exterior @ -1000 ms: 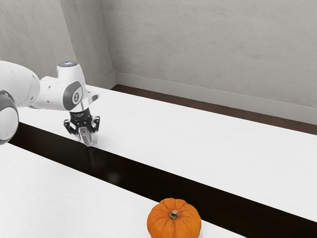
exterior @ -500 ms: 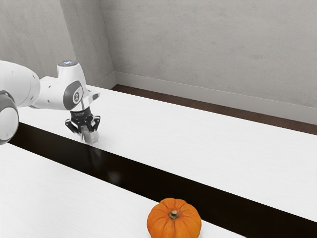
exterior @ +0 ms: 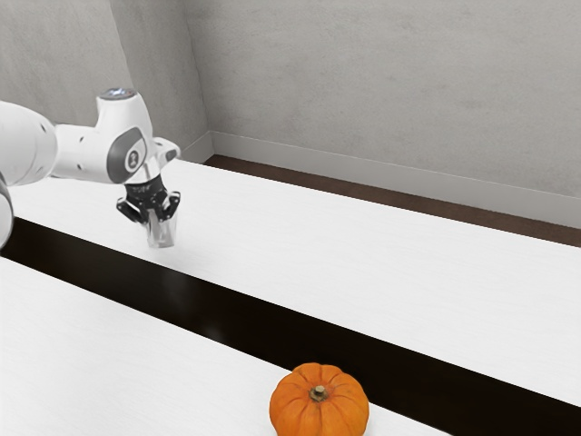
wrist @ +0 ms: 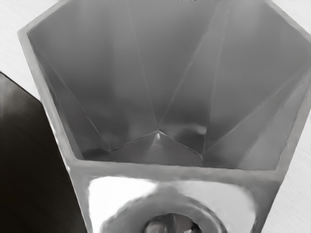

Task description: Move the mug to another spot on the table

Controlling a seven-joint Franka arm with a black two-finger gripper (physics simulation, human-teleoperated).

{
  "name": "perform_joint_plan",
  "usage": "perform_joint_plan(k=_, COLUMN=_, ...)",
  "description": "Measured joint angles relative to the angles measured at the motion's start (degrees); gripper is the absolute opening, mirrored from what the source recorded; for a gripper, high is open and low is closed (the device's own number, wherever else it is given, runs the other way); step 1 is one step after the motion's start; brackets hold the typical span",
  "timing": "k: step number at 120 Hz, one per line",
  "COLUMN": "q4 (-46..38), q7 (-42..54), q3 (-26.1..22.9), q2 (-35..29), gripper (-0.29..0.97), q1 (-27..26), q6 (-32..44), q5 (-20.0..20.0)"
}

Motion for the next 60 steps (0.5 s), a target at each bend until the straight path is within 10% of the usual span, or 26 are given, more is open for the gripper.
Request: perform_joint_plan(k=60, q4=-14.5, q7=-11.7, q3=-2.7, q2=-12.7, gripper=-0.04, q1=-1.4, q6=8.8, q5=6.2)
